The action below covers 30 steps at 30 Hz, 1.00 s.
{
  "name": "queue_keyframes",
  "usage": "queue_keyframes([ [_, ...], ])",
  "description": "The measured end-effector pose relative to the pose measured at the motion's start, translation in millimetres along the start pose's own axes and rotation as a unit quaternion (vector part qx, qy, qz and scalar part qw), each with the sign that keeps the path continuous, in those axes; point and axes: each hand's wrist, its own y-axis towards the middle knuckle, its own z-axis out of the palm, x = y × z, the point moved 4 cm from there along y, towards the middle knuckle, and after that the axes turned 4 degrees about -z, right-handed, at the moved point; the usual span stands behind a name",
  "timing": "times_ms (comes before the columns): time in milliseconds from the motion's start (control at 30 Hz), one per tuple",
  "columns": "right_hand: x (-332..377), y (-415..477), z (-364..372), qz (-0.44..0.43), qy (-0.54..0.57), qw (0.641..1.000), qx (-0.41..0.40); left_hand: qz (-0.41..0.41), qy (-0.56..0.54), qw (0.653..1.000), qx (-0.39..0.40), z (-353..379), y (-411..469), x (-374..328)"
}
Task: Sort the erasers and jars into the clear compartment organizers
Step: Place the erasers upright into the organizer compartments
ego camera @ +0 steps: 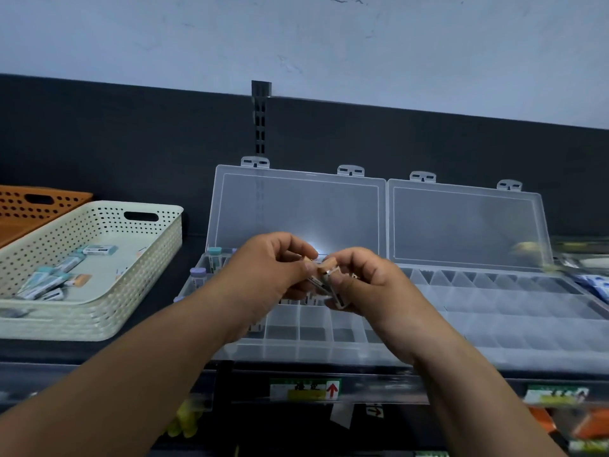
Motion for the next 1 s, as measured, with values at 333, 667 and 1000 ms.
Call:
queue_keyframes([
  [333, -11.9, 7.6, -3.9, 0.002, -0.050, 0.998, -0.028, 0.097, 0.371, 0.923, -0.018, -18.5, 9.6, 1.9],
  [667, -20.7, 16.0, 0.7, -0.040, -0.274, 0.961, 0.003, 0.109, 0.483, 0.868, 0.034, -5.7, 22.4, 30.3],
  [1000, -38.0, 18.7, 9.8, -0.024, -0.331, 0.943, 0.030, 0.122, 0.471, 0.873, 0.040, -8.1, 28.5, 42.5],
])
